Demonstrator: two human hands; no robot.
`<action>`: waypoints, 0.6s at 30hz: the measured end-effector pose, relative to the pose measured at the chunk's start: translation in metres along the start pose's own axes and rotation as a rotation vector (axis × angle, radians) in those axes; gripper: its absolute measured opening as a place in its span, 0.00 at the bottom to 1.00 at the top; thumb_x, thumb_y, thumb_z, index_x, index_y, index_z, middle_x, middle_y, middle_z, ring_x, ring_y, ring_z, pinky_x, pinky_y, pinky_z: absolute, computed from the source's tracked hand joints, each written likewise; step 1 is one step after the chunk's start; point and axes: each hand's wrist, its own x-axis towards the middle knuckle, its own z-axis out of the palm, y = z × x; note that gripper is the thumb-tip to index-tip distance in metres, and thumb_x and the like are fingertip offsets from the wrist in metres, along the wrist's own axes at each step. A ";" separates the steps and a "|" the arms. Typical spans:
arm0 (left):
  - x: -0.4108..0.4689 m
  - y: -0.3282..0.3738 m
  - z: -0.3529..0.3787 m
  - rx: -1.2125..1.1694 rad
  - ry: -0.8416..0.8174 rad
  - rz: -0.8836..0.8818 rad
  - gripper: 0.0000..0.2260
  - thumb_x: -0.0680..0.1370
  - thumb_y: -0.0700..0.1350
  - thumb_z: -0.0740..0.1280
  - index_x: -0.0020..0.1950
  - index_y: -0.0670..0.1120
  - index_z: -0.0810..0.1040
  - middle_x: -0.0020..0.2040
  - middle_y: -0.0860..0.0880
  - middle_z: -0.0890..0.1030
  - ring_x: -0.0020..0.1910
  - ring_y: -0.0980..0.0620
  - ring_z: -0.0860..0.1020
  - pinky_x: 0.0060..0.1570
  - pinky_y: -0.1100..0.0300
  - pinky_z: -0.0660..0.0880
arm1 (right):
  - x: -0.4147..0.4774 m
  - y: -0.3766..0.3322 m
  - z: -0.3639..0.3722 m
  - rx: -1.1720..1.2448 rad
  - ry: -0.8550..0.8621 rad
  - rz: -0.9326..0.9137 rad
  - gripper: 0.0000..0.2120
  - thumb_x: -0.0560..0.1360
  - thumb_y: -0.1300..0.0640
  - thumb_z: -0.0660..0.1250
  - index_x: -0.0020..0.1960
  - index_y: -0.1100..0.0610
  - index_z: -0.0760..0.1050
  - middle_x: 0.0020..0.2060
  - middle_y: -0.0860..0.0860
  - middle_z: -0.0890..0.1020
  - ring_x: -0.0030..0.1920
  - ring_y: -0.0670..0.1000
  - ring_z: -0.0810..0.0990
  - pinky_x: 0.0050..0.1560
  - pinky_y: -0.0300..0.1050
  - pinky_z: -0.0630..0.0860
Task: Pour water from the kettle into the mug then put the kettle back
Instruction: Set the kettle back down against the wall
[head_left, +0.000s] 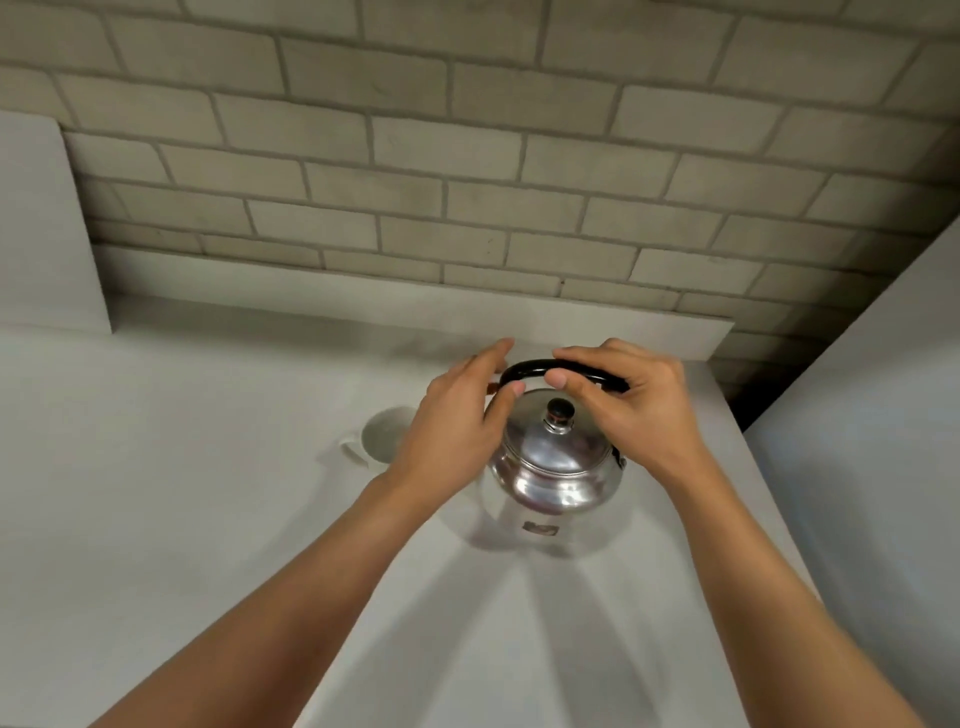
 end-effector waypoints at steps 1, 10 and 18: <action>0.003 0.000 0.002 0.011 -0.022 0.014 0.18 0.86 0.48 0.64 0.76 0.49 0.74 0.69 0.47 0.82 0.65 0.47 0.81 0.65 0.52 0.75 | -0.002 0.003 0.001 0.006 0.000 0.006 0.13 0.74 0.50 0.79 0.56 0.53 0.88 0.39 0.38 0.84 0.40 0.40 0.82 0.42 0.27 0.71; 0.038 -0.013 0.020 0.064 -0.005 0.089 0.12 0.87 0.45 0.62 0.68 0.46 0.81 0.56 0.49 0.86 0.54 0.48 0.82 0.52 0.63 0.73 | 0.014 0.032 -0.010 -0.068 -0.162 0.135 0.21 0.75 0.36 0.70 0.64 0.43 0.84 0.48 0.38 0.81 0.52 0.39 0.80 0.51 0.26 0.70; 0.109 -0.032 0.018 0.096 0.067 0.096 0.11 0.87 0.43 0.61 0.64 0.44 0.81 0.47 0.47 0.84 0.46 0.47 0.80 0.41 0.70 0.69 | 0.044 0.095 -0.010 -0.251 -0.281 0.243 0.22 0.84 0.38 0.57 0.73 0.46 0.72 0.41 0.41 0.78 0.47 0.36 0.76 0.44 0.30 0.68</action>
